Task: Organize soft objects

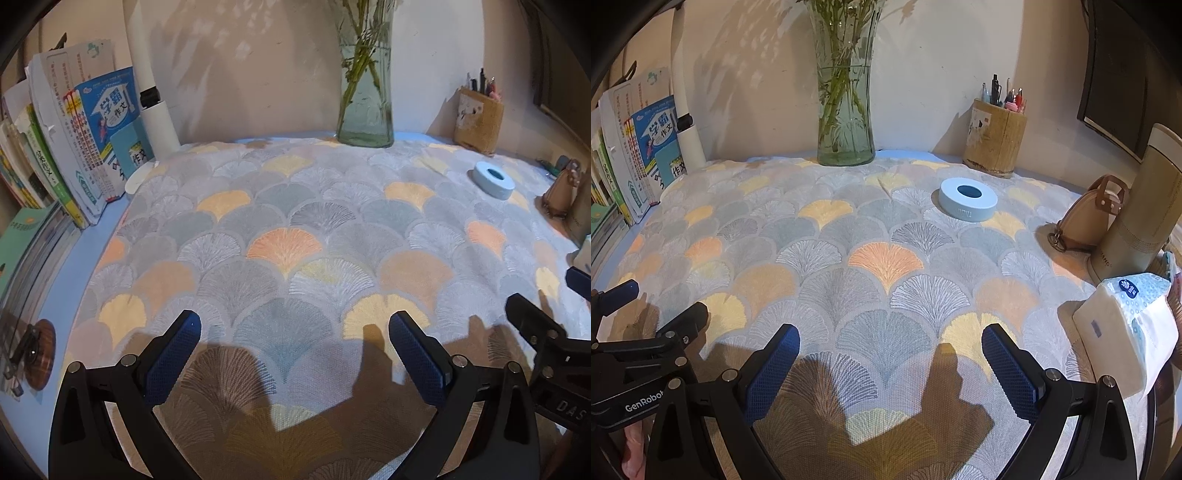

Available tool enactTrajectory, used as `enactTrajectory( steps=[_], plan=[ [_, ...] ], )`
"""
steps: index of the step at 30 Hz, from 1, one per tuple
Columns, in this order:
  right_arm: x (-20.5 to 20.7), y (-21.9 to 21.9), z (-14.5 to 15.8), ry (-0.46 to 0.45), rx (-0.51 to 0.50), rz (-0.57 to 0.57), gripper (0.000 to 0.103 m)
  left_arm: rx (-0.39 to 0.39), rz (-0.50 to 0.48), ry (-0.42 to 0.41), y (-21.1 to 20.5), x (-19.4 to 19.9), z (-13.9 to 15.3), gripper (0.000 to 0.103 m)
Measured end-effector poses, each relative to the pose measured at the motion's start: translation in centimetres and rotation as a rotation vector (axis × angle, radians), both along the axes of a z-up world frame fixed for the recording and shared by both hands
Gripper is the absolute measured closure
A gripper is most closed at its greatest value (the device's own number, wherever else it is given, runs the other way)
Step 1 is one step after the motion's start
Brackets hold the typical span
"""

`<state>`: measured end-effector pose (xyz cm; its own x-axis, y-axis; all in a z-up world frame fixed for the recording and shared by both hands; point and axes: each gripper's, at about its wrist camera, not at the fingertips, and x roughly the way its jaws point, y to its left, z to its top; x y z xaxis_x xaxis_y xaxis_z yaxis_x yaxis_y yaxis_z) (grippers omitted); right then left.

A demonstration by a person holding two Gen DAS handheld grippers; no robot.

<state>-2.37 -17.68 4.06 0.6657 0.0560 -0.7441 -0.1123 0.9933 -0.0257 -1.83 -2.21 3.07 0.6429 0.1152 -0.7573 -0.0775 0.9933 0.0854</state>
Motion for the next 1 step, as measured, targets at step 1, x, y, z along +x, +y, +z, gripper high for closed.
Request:
enactTrajectory(
  steps=[1],
  plan=[
    [-0.01,-0.03,0.01,-0.001,0.0,0.0,0.004,0.002,0.002,0.003,-0.01,0.02,-0.04,0.001]
  ],
)
